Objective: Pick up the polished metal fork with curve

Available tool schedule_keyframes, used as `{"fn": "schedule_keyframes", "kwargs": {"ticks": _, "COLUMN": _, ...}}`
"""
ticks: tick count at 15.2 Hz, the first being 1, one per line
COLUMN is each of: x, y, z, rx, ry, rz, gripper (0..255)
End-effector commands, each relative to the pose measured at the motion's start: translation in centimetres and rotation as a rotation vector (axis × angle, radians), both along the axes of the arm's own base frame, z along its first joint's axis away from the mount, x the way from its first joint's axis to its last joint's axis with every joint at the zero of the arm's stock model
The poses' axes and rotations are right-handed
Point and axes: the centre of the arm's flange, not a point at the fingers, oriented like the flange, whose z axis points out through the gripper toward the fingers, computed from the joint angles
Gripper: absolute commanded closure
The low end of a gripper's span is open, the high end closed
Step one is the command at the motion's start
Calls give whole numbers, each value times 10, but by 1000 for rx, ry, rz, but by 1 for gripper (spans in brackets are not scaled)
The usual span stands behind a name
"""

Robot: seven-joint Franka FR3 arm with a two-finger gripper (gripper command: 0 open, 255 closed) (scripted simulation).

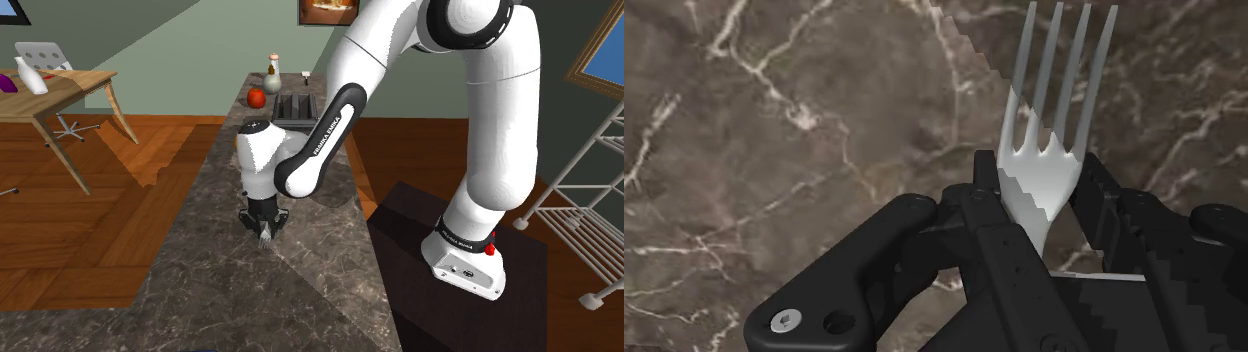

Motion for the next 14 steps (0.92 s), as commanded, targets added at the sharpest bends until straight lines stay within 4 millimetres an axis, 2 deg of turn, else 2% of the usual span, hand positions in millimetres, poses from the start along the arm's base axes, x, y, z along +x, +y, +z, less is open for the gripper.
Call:
{"fn": "schedule_keyframes", "kwargs": {"ticks": 1, "x": -3, "y": -3, "z": -6, "rx": -9, "ry": 16, "rz": -1, "gripper": 255}}
{"fn": "schedule_keyframes", "kwargs": {"ticks": 6, "x": -3, "y": -3, "z": -5, "rx": -9, "ry": 16, "rz": -1, "gripper": 255}}
{"fn": "schedule_keyframes", "kwargs": {"ticks": 14, "x": -3, "y": -3, "z": 37, "rx": -9, "ry": 16, "rz": -1, "gripper": 255}}
